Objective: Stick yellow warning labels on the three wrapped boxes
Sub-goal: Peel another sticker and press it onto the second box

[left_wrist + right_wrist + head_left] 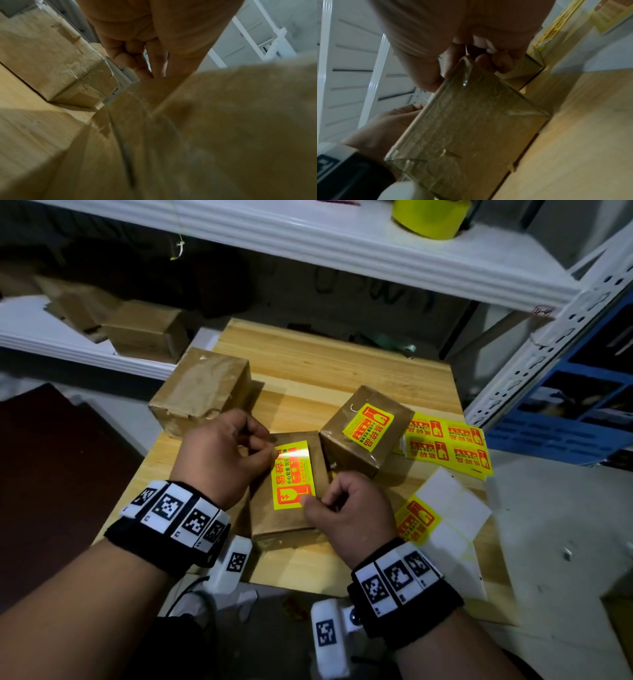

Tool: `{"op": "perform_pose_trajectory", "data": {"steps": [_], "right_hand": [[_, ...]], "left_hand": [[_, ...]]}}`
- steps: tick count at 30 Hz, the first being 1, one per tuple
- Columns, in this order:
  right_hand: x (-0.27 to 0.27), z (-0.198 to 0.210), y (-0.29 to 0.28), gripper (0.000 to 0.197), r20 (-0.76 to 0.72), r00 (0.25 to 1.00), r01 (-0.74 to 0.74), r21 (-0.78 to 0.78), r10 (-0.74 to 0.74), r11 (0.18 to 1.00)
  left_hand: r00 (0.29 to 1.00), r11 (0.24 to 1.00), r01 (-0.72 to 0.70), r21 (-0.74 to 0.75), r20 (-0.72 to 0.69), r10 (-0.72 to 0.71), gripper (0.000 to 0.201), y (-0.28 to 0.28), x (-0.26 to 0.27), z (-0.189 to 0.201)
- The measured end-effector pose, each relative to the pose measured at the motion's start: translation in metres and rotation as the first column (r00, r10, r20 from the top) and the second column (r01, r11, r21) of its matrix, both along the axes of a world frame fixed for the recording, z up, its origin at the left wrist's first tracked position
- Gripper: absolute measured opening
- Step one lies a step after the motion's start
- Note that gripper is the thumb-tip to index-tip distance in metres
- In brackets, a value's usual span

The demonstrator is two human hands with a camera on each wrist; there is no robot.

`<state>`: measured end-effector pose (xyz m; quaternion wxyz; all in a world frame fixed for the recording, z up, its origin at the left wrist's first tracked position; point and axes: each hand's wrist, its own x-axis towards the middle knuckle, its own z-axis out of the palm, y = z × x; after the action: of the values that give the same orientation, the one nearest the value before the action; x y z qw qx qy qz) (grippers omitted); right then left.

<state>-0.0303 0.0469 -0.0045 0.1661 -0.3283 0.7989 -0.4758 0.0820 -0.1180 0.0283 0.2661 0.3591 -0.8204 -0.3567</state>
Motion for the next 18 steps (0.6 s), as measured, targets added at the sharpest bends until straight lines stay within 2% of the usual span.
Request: {"op": "perform_pose_trajectory", "data": {"steps": [3,7,9,10,12,14,15,18], "right_hand": [[-0.001,-0.003,0.002,0.042,0.079,0.997,0.014,0.022,-0.016,1.0],[0.001,-0.005,0.004,0.037,0.108,0.994,0.02,-0.01,-0.019,1.0],[0.002,-0.007,0.004,0.035,0.106,0.994,0.029,-0.035,-0.025,0.999],[0.002,-0.008,0.005,0.034,0.113,0.993,0.03,-0.047,-0.025,0.998],[0.002,-0.011,0.006,0.031,0.128,0.992,0.011,-0.065,-0.002,0.998],[0.001,-0.012,0.006,0.028,0.144,0.989,-0.02,-0.082,0.032,0.996],[0.0,-0.014,0.006,0.027,0.149,0.988,-0.031,-0.096,0.045,0.995],[-0.004,-0.015,0.005,0.027,0.178,0.98,-0.064,-0.129,0.086,0.99]], "left_hand": [[1.0,0.999,-0.024,-0.041,-0.016,0.023,0.028,0.001,0.0,0.0],[0.999,0.998,-0.034,-0.048,-0.007,0.034,0.038,-0.005,0.003,-0.004],[1.0,1.0,0.002,0.017,-0.009,-0.002,0.044,-0.004,0.003,-0.006],[0.999,0.996,0.031,0.087,-0.012,-0.03,0.054,-0.003,0.004,-0.007],[0.993,0.959,0.117,0.258,0.001,-0.121,0.089,-0.001,0.004,-0.008],[0.977,0.94,0.18,0.29,0.056,-0.204,0.126,-0.003,0.003,-0.009],[0.971,0.944,0.192,0.268,0.088,-0.222,0.131,-0.004,0.002,-0.01],[0.971,0.959,0.149,0.24,0.147,-0.188,0.11,-0.006,-0.004,-0.009]]}}
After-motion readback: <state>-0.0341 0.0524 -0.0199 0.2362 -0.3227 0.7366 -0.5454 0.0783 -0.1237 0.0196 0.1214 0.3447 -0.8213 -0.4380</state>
